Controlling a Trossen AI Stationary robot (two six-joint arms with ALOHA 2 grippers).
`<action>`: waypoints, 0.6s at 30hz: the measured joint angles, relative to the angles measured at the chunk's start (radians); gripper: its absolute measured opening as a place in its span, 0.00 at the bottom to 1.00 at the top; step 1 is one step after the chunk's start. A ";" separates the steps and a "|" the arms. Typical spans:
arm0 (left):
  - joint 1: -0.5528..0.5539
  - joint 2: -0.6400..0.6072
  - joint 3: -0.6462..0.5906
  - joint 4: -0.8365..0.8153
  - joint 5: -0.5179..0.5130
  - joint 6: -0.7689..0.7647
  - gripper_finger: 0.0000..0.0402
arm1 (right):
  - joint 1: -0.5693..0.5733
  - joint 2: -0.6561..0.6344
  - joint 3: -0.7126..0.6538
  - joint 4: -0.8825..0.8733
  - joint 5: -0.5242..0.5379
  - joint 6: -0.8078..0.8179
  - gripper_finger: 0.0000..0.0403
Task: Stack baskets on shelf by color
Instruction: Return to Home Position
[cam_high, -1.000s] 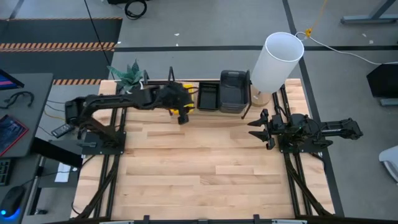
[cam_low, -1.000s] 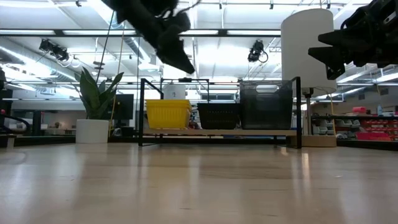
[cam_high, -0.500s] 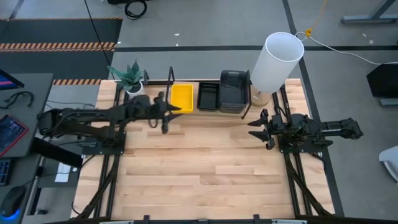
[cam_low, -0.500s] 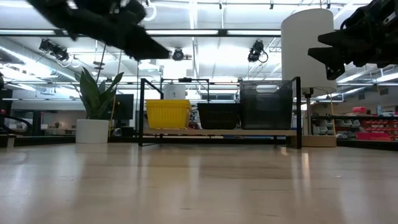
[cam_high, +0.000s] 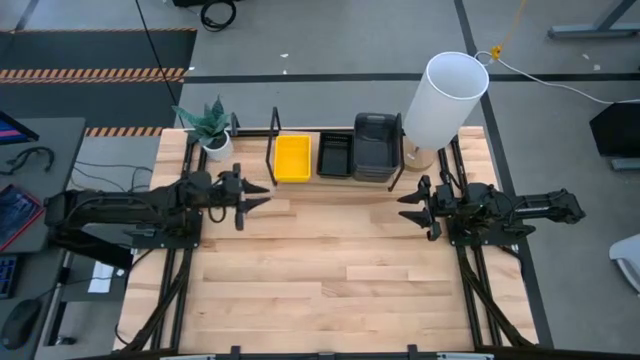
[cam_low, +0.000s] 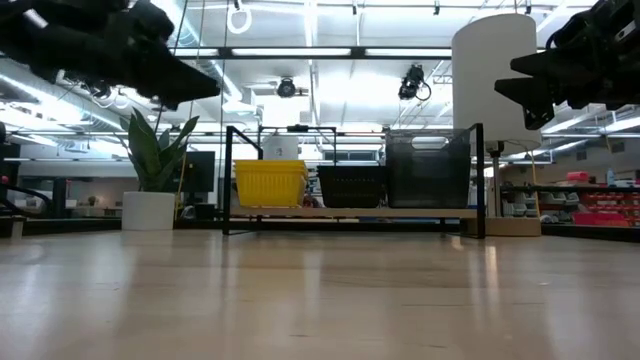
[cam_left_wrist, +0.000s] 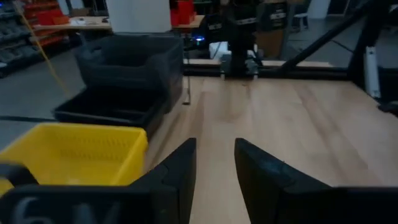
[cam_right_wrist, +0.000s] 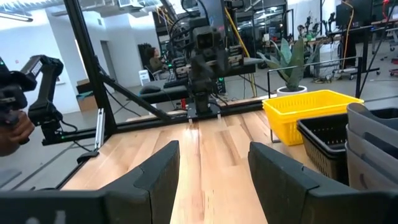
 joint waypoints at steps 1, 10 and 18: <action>-0.009 -0.018 -0.016 -0.007 0.000 -0.009 0.29 | 0.000 0.000 0.000 0.001 0.000 0.000 0.49; -0.090 -0.203 -0.142 0.003 -0.001 -0.083 0.29 | 0.000 0.001 0.000 0.001 0.000 0.000 0.49; -0.146 -0.379 -0.242 0.007 0.000 -0.106 0.29 | 0.000 0.001 0.000 0.001 0.000 0.000 0.49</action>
